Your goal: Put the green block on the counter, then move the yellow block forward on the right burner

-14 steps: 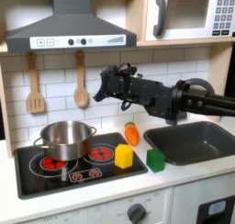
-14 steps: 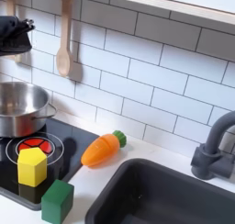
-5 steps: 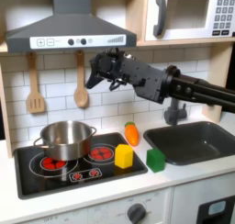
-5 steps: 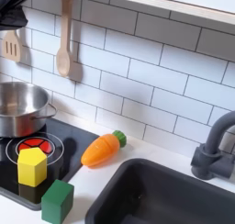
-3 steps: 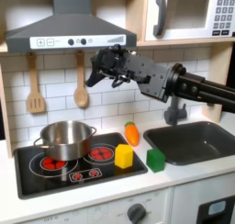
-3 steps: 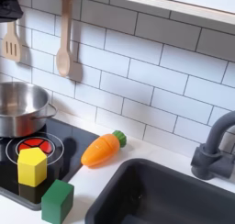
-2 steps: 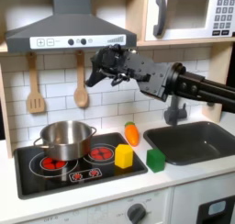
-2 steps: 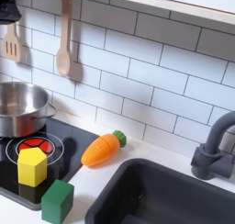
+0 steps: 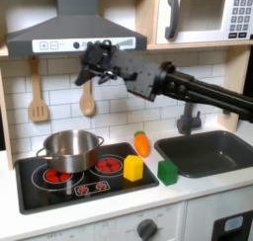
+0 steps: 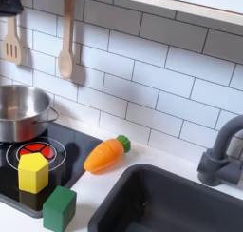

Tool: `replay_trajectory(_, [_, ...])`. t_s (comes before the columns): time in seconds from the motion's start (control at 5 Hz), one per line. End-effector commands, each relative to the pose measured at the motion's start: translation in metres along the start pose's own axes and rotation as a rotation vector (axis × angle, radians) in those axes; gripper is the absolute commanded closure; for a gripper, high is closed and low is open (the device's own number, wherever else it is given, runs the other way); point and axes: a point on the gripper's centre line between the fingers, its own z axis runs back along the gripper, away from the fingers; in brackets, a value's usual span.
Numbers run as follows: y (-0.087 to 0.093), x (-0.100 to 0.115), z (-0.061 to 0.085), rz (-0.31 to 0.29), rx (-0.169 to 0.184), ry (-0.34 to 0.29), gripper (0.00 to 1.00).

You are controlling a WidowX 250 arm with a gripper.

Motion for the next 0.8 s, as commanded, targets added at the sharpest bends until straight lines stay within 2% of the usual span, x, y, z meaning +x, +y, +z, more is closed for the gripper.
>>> replay_trajectory(0.0, [0.0,0.01,0.004,0.025,0.008,-0.004,1.0])
replay_trajectory(0.2, [-0.005,0.001,0.006,0.035,-0.019,0.027,1.0])
replay_trajectory(0.6, [-0.014,-0.004,0.017,0.047,-0.037,0.031,1.0])
